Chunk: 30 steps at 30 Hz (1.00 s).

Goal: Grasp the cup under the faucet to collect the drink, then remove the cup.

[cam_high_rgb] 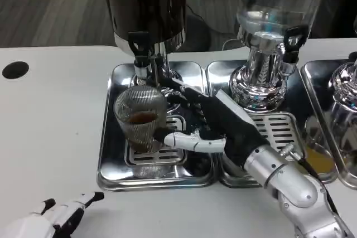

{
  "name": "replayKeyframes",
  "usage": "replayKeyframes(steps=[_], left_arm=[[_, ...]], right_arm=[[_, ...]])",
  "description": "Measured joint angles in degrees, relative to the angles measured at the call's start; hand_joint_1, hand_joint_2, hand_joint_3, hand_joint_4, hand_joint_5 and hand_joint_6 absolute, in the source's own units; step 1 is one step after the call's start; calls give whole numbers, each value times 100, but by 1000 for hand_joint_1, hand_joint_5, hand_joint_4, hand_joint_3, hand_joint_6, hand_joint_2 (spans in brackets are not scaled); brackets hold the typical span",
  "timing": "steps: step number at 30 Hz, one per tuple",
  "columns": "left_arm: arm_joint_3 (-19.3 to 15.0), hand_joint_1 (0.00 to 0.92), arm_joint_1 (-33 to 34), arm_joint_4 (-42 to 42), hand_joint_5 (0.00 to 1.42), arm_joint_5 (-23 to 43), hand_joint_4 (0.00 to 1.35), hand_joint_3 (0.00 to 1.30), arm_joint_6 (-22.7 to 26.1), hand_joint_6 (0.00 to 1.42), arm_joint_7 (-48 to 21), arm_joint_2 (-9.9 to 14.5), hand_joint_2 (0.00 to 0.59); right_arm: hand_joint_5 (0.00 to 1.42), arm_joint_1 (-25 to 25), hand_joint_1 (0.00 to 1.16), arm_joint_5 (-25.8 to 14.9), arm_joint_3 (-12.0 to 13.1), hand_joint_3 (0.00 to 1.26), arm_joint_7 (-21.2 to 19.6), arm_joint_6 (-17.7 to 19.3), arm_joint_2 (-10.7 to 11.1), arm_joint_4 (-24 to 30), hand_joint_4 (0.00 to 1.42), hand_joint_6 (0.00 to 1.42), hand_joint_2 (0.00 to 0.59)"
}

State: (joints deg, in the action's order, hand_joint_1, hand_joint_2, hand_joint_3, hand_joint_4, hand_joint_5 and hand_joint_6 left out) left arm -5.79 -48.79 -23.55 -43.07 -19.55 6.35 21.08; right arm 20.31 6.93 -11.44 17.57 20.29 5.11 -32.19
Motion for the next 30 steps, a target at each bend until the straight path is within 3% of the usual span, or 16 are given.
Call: replayKeyframes(steps=[12,30], left_arm=[[2,53,38,52,242,9,175,236,31,95,-118,37,78],[-15,53,144,197,243,86,192,255,68,95,-230,83,80]], right_arm=[[108,316,779,150,-37,106,-412,211,-165,-541,75,45,101],[91,685,777,293,-61,88,-685,563,-493,-1382,65,8,93]])
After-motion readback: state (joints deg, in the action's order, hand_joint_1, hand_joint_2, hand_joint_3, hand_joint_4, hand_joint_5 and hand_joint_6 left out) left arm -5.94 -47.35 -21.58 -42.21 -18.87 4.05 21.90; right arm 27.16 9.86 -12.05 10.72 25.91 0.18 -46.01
